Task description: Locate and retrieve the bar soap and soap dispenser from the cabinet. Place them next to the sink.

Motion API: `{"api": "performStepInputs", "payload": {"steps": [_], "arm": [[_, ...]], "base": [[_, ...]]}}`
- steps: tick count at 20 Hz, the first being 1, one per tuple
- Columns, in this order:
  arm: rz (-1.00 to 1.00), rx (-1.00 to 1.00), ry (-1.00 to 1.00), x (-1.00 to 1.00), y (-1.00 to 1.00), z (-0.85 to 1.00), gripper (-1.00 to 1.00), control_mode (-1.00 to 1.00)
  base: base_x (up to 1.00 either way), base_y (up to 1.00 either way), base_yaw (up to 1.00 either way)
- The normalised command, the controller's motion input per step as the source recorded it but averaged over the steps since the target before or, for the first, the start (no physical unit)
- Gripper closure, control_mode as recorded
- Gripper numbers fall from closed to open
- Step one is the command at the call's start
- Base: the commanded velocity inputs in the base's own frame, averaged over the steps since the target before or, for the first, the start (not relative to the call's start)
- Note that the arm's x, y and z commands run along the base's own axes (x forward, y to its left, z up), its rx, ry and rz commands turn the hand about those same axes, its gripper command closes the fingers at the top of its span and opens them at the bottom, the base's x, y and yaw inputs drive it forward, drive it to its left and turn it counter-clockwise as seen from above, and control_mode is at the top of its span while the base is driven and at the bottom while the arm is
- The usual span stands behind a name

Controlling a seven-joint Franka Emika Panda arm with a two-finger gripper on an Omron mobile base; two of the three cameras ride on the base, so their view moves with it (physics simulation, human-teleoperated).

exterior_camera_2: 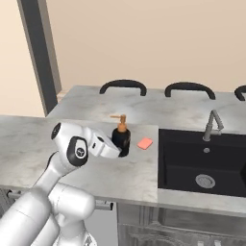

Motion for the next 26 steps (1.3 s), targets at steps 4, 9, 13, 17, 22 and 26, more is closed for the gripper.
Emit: {"api": "performStepInputs", "payload": {"steps": [4, 9, 13, 17, 22, 26], "arm": [[-0.03, 0.00, -0.02, 0.20, -0.46, -0.48, 1.00, -1.00], [0.00, 0.00, -0.04, 0.13, -0.18, -0.75, 1.00, -1.00], [0.00, 0.00, -0.06, 0.10, -0.03, -0.73, 1.00, -1.00], [0.00, -0.04, -0.03, 0.13, 0.00, -0.79, 1.00, -1.00], [0.00, -0.10, 0.00, 0.07, 0.13, -0.73, 1.00, -1.00], [0.00, -0.17, 0.05, 0.08, 0.29, -0.65, 1.00, -1.00]], "base": [[0.00, 0.00, 0.00], [0.00, 0.00, 0.00], [0.00, 0.00, 0.00], [0.00, 0.00, 0.00], [0.00, 0.00, 0.00], [0.00, 0.00, 0.00]]}}
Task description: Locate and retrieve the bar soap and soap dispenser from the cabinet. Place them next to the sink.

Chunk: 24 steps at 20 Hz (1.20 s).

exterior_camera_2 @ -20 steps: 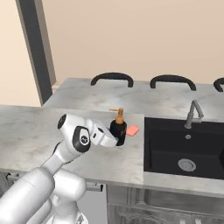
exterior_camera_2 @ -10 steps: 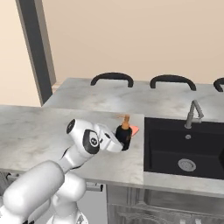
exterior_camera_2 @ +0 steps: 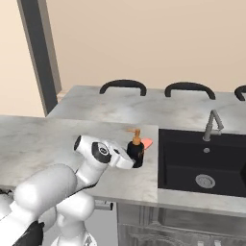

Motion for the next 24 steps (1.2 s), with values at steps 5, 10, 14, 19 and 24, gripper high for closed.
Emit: {"api": "performStepInputs", "payload": {"steps": [5, 10, 14, 19, 24], "arm": [[-0.01, -0.05, 0.02, 0.03, 0.08, -0.56, 1.00, -1.00], [-0.02, 0.07, 0.00, 0.00, 0.00, -0.42, 1.00, -1.00], [-0.02, 0.07, -0.03, 0.08, 0.00, -0.46, 1.00, -1.00], [-0.03, -0.05, -0.05, 0.15, -0.05, -0.59, 1.00, -1.00], [-0.01, -0.18, -0.06, 0.05, -0.09, -0.61, 1.00, -1.00]], "base": [[0.00, 0.00, 0.00], [0.00, 0.00, 0.00], [0.00, 0.00, 0.00], [0.00, 0.00, 0.00], [0.00, 0.00, 0.00]]}}
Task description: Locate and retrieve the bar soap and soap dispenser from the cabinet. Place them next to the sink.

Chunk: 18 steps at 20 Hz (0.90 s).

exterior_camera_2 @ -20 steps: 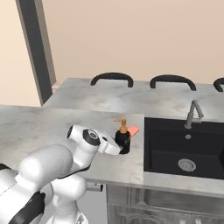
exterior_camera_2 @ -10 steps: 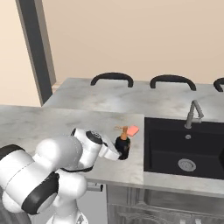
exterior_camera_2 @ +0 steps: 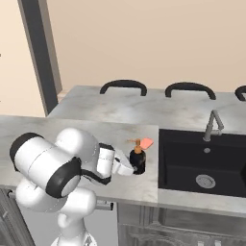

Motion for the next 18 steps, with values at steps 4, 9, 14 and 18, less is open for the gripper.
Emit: {"api": "performStepInputs", "payload": {"steps": [4, 9, 14, 18], "arm": [[0.00, -0.03, -0.01, 0.06, -0.18, -0.47, 1.00, -1.00], [0.00, 0.09, 0.00, 0.00, -0.05, -0.42, -1.00, -1.00], [-0.01, 0.08, 0.02, 0.00, -0.01, -0.45, -1.00, -1.00], [-0.01, 0.08, 0.00, 0.00, 0.03, -0.21, -1.00, -1.00]], "base": [[0.00, 0.00, 0.00], [0.00, 0.00, 0.00], [0.00, 0.00, 0.00], [0.00, 0.00, 0.00]]}}
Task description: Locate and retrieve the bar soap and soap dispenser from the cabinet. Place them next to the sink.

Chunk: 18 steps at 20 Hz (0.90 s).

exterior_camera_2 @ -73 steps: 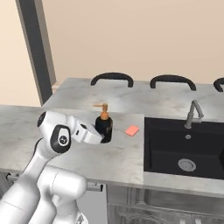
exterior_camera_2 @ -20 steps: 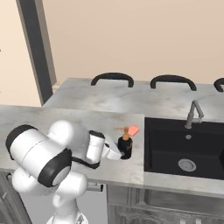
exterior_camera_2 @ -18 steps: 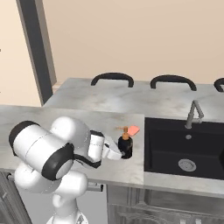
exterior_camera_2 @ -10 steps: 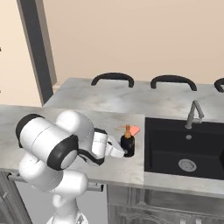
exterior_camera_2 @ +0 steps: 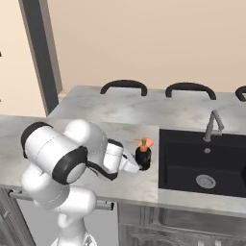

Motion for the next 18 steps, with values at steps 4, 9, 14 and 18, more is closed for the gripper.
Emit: {"api": "performStepInputs", "payload": {"steps": [4, 9, 14, 18], "arm": [[-0.08, 0.04, 0.00, -0.10, 0.06, -0.12, -1.00, -1.00], [-0.06, 0.00, 0.00, -0.15, 0.16, -0.04, -1.00, -1.00], [-0.06, 0.01, 0.00, -0.29, 0.25, 0.21, -1.00, -1.00], [-0.03, 0.10, 0.03, -0.36, 0.15, 0.53, -1.00, -1.00]], "base": [[0.00, 0.00, 0.00], [0.00, 0.00, 0.00], [0.00, 0.00, 0.00], [0.00, 0.00, 0.00]]}}
